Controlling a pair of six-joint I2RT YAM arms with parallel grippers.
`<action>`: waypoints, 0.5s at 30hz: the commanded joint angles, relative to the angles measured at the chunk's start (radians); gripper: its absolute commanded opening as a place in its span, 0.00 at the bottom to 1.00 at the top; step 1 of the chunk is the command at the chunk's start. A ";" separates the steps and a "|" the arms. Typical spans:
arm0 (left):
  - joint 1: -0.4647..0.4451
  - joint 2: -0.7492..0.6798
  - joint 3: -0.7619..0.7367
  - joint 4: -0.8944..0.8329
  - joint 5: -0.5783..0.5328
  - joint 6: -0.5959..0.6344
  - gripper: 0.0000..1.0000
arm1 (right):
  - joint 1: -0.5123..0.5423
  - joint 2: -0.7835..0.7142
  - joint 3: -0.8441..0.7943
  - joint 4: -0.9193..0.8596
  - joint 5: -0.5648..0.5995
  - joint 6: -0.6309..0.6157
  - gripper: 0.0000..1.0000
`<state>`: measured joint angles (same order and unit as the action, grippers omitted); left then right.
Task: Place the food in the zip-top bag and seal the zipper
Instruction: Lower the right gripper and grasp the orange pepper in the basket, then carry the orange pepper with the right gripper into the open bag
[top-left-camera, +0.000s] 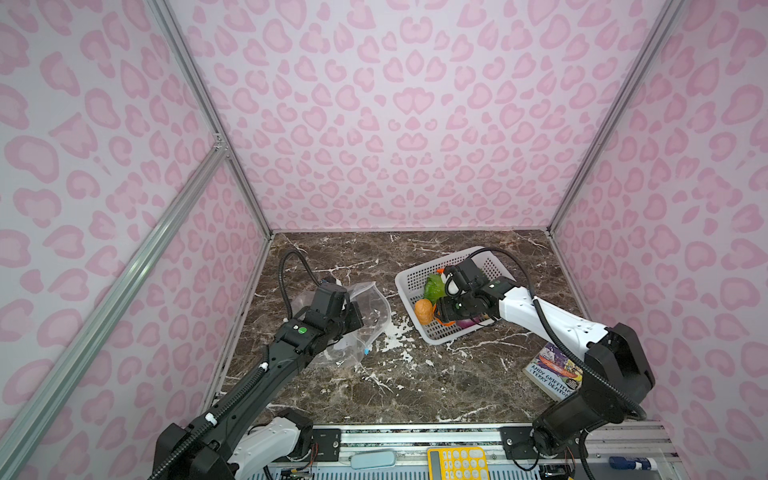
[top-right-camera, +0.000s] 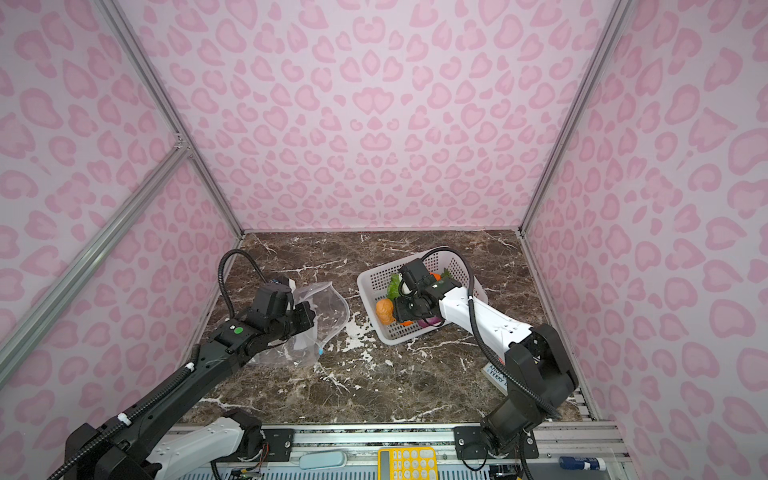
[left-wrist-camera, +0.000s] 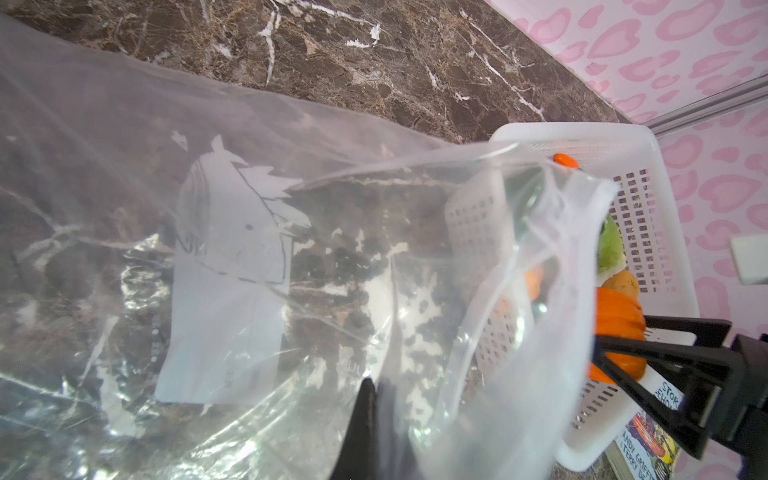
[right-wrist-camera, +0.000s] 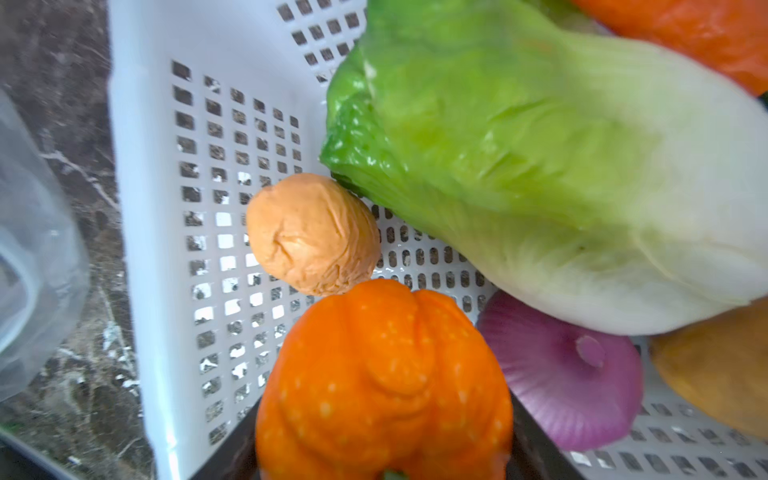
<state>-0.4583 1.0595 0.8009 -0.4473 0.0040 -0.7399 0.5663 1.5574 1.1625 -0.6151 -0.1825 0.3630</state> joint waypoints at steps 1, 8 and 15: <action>0.000 -0.004 0.004 0.012 0.007 -0.007 0.03 | -0.031 -0.032 -0.028 0.055 -0.096 0.029 0.51; 0.001 0.002 0.000 0.028 0.034 -0.013 0.03 | -0.053 -0.121 -0.092 0.187 -0.238 0.079 0.48; 0.001 0.020 0.013 0.046 0.106 -0.008 0.03 | 0.021 -0.167 -0.122 0.403 -0.377 0.155 0.45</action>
<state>-0.4580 1.0763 0.8013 -0.4381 0.0639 -0.7403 0.5617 1.3911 1.0451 -0.3492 -0.4778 0.4774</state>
